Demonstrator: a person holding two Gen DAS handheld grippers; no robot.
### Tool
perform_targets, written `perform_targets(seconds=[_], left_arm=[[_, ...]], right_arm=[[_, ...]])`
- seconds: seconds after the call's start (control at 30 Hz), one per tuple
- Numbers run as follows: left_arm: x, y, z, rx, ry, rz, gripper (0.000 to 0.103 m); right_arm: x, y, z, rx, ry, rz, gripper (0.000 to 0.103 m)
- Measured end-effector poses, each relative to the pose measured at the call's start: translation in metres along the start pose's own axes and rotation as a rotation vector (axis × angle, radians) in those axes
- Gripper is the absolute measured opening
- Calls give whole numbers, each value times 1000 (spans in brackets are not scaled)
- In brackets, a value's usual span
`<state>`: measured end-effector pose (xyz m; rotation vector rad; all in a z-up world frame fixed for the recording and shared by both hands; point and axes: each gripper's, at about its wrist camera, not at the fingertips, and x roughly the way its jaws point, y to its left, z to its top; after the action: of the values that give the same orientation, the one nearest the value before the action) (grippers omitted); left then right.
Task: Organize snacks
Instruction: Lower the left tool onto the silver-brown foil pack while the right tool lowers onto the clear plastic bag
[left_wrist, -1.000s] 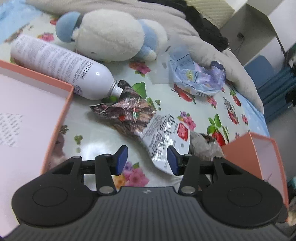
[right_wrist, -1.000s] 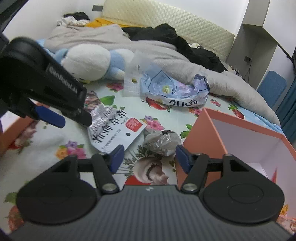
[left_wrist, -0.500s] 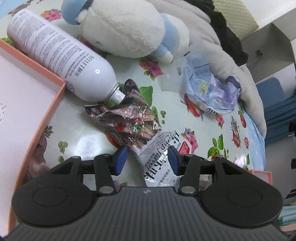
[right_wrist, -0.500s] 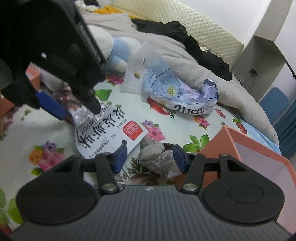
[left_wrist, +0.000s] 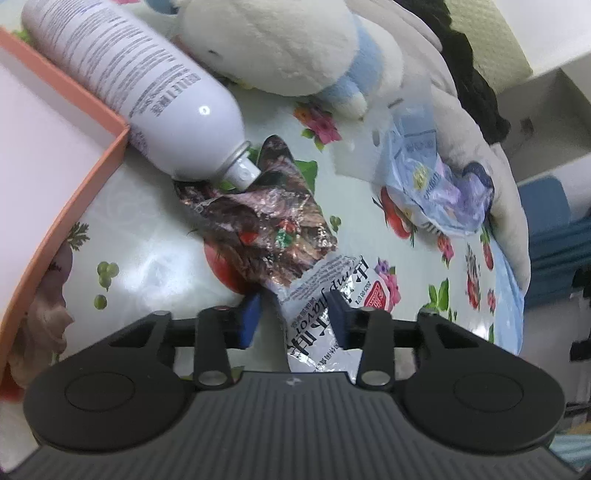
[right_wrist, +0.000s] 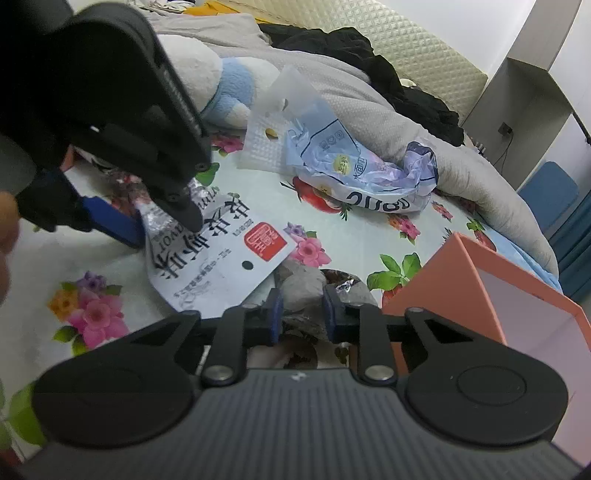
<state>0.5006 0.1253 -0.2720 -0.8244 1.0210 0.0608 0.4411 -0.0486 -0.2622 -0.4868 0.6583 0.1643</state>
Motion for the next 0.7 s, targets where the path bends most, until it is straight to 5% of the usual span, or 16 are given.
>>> perform_targets(seconds=[0.27,0.7], left_arm=[[-7,0,-8,44,-14,5,21],[-81,23,-84,100,-30,36,13]], right_arm=[[-18,-3,-5,35,3,44,24],[-87,-6,-46,90,46,112,24]])
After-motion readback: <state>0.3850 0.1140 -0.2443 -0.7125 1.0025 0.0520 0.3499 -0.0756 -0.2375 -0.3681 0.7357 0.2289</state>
